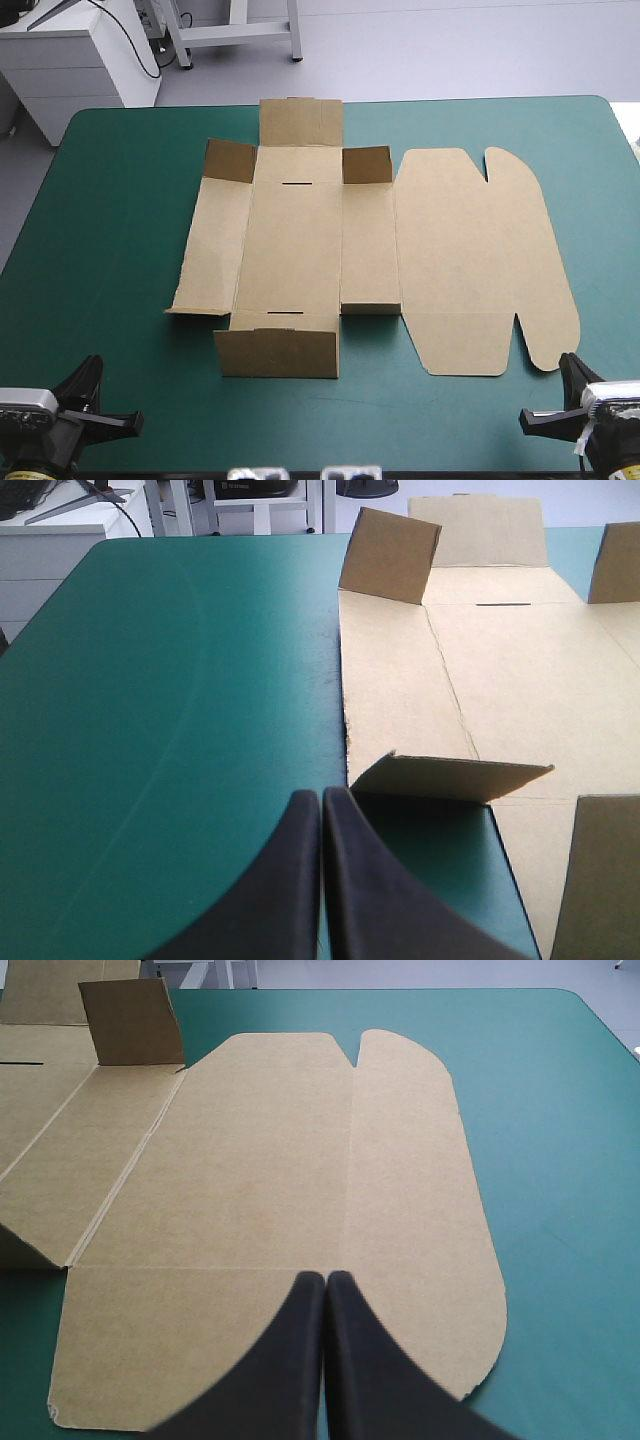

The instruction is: Fold the box

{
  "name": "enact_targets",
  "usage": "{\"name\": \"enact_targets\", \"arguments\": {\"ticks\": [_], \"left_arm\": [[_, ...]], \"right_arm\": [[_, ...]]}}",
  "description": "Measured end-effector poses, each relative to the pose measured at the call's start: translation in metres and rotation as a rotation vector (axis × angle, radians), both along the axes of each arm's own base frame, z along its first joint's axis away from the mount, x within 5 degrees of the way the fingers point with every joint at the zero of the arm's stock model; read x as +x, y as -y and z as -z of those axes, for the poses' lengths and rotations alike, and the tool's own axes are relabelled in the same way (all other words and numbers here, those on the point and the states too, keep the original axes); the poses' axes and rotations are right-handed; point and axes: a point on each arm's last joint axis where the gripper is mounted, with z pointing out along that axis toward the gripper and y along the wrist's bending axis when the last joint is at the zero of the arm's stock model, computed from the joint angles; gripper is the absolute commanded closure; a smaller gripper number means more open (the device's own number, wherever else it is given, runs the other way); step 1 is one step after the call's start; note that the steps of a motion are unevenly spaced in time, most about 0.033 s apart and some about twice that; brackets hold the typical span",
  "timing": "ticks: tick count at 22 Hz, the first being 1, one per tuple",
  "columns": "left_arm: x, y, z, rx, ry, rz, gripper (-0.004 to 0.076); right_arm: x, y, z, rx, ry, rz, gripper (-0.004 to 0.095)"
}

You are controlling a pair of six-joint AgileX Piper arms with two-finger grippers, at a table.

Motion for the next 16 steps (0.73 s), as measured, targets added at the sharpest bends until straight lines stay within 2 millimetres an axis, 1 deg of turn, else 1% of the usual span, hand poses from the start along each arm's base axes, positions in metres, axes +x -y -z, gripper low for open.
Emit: {"name": "enact_targets", "arguments": {"ticks": [12,14,16], "left_arm": [[0.000,0.000,0.000,-0.010,0.001,-0.003,0.0732],[0.004,0.000,-0.002,-0.012,-0.005,-0.006,0.0732],[0.013,0.000,-0.009,-0.012,-0.039,-0.008,0.0732]], "right_arm": [[0.000,0.000,0.000,0.000,0.000,0.000,0.0928],[0.000,0.000,0.000,0.000,0.000,0.000,0.0928],[0.000,0.000,0.000,0.000,0.000,0.000,0.0928]]}}
